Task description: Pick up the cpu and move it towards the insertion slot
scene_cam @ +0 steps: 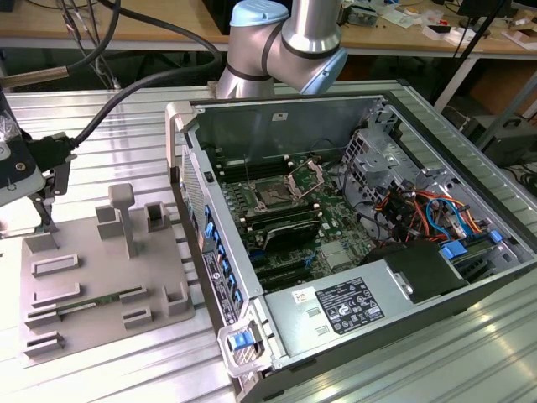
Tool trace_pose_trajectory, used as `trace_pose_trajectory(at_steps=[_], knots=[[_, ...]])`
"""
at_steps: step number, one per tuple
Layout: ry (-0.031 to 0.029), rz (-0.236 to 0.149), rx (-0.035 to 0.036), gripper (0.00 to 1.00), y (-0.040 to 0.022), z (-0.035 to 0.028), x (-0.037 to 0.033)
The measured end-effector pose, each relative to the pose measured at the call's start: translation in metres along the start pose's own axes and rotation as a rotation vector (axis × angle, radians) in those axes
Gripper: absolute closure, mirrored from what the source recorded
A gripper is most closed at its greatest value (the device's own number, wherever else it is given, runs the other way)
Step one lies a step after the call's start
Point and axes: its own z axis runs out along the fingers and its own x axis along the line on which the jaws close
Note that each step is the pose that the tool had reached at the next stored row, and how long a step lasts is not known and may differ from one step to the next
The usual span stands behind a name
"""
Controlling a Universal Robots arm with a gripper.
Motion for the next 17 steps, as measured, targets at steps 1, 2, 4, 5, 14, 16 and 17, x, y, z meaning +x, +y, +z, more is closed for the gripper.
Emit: trace_pose_trajectory(at_steps=[1,2,4,5,14,16,17], knots=[[0.0001,0.0,0.0,0.46,0.0,-0.0004,0.0],[0.0001,0.0,0.0,0.46,0.0,-0.0007,0.0],[0.0001,0.0,0.0001,0.46,0.0001,-0.0015,0.0],[0.0001,0.0,0.0001,0.46,0.0001,-0.0021,0.0],[0.0001,0.0,0.0001,0.46,0.0004,-0.0075,0.0],[0.0,0.0,0.0,0.46,0.0004,-0.0086,0.0],[0.0,0.0,0.0,0.46,0.0005,-0.0093,-0.0001]])
